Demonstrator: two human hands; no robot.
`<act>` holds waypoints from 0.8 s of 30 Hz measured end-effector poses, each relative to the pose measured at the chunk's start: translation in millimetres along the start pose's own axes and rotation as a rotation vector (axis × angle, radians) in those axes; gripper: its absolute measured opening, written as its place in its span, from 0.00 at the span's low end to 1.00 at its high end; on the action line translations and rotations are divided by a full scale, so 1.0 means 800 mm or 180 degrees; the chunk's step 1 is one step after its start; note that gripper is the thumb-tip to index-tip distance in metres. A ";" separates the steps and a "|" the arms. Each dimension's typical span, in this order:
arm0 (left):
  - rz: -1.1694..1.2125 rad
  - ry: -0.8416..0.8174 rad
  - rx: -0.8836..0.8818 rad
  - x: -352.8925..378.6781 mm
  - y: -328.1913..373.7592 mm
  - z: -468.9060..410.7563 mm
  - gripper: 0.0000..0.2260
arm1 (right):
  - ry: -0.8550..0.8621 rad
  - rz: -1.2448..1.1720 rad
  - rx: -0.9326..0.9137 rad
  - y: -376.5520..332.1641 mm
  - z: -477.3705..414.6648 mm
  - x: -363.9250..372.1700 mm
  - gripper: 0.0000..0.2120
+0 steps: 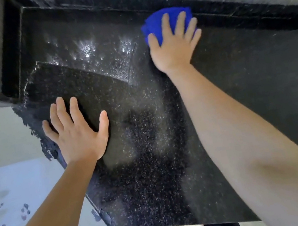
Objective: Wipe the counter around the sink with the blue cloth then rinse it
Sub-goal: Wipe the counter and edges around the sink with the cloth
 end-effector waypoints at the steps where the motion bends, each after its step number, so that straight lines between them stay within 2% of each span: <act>1: -0.0019 -0.0011 -0.0009 0.000 0.000 0.000 0.35 | -0.0027 0.0045 -0.0374 -0.016 0.015 0.006 0.33; 4: -0.0027 -0.0018 -0.0016 -0.001 0.000 0.000 0.36 | -0.0037 0.0232 -0.1457 -0.013 0.064 0.014 0.31; 6: -0.0024 -0.0023 -0.0024 -0.003 0.001 0.001 0.36 | -0.0077 0.0351 -0.1899 0.024 0.081 0.010 0.30; 8: -0.0044 -0.0034 -0.0036 -0.003 0.001 0.001 0.36 | -0.0152 0.0414 -0.1927 0.072 0.078 0.000 0.31; 10: -0.0079 -0.0062 -0.0023 -0.002 0.002 0.000 0.36 | -0.0235 0.0453 -0.1651 0.108 0.058 -0.010 0.32; 12: -0.0133 -0.0083 -0.0010 -0.002 0.001 -0.003 0.36 | -0.0358 0.0489 -0.1521 0.107 0.032 -0.013 0.32; 18: -0.0193 -0.0185 -0.0028 -0.001 0.000 -0.002 0.37 | -0.0354 0.0571 -0.2303 -0.032 -0.018 -0.005 0.32; 24: -0.0214 -0.0226 -0.0089 -0.004 -0.001 -0.005 0.36 | -0.0505 0.0679 -0.2864 -0.181 -0.013 0.015 0.31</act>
Point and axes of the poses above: each hand's wrist, its own z-axis away from the middle knuckle, its own x-axis out of the palm, y = z × x, the point moved 3 cm from there along -z, towards the middle knuckle, and after that the axes turned 3 degrees about x, right-handed, at the moved point
